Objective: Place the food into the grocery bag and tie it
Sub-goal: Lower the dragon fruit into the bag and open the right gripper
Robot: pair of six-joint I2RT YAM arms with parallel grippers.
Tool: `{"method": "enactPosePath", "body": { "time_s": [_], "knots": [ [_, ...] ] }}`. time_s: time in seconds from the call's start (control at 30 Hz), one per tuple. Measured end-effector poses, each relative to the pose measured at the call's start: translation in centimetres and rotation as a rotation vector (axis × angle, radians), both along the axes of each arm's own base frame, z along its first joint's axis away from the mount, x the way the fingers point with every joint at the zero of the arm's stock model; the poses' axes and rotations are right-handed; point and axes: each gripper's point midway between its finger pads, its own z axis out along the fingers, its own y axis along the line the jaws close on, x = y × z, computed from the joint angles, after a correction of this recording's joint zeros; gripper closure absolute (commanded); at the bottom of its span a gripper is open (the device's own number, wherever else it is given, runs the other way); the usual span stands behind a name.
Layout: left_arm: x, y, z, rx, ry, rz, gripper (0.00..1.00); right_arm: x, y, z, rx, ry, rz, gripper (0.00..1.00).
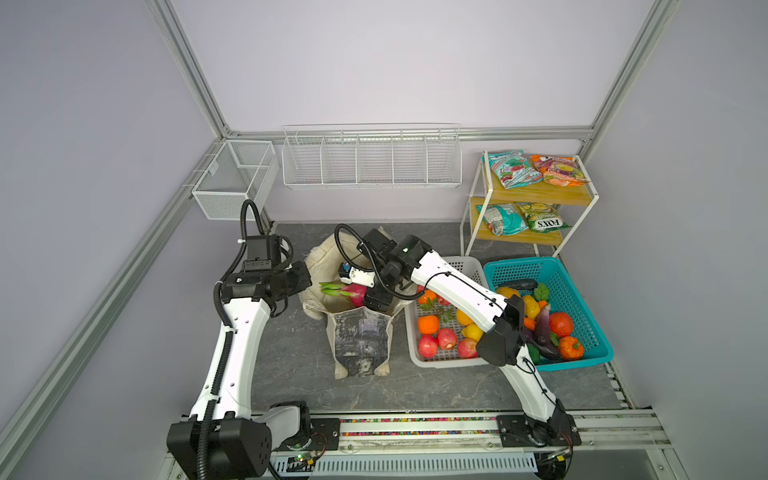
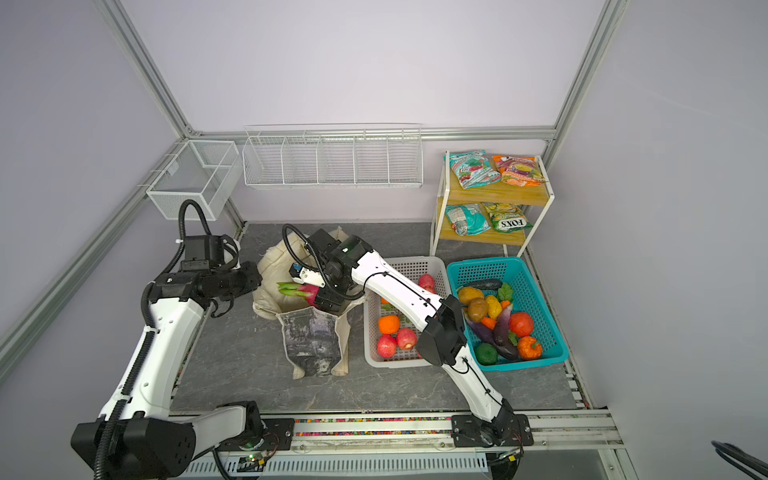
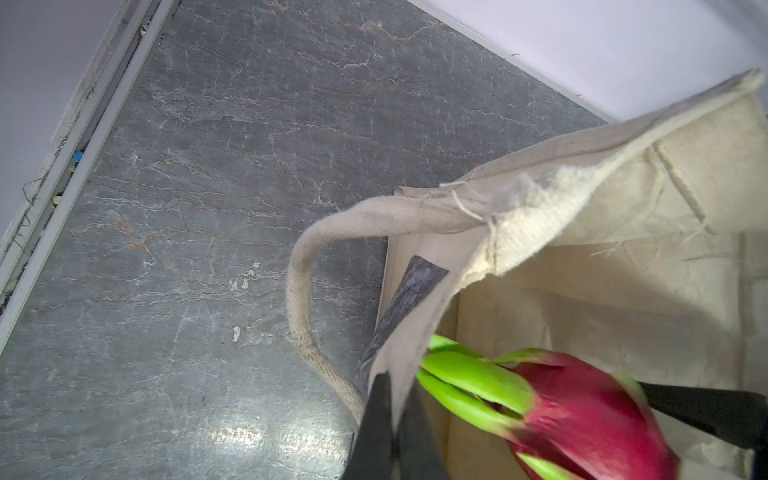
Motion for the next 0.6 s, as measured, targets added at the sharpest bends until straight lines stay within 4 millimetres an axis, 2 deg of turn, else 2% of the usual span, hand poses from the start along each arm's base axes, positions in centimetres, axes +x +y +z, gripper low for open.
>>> {"method": "enactPosePath", "body": {
  "time_s": [0.37, 0.6],
  "knots": [
    [0.1, -0.1, 0.1, -0.006, -0.005, -0.004, 1.0, -0.5, 1.1, -2.6, -0.036, 0.03, 0.019, 0.27],
    [0.1, -0.1, 0.2, -0.006, -0.008, -0.004, 1.0, -0.7, 1.4, -6.1, -0.083, 0.081, 0.026, 0.15]
  ]
}}
